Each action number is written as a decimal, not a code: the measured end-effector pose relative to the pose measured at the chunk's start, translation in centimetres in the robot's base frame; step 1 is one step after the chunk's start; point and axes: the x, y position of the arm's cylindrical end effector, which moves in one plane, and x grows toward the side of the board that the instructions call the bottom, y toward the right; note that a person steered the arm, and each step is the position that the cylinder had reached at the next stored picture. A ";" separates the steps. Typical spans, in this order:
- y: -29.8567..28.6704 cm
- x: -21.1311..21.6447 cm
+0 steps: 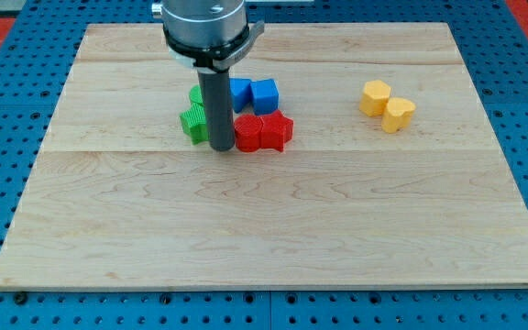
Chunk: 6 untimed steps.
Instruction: Move the red circle slightly right to the green star
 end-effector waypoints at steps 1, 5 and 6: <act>-0.3 3.2; 1.7 -0.6; 2.5 2.2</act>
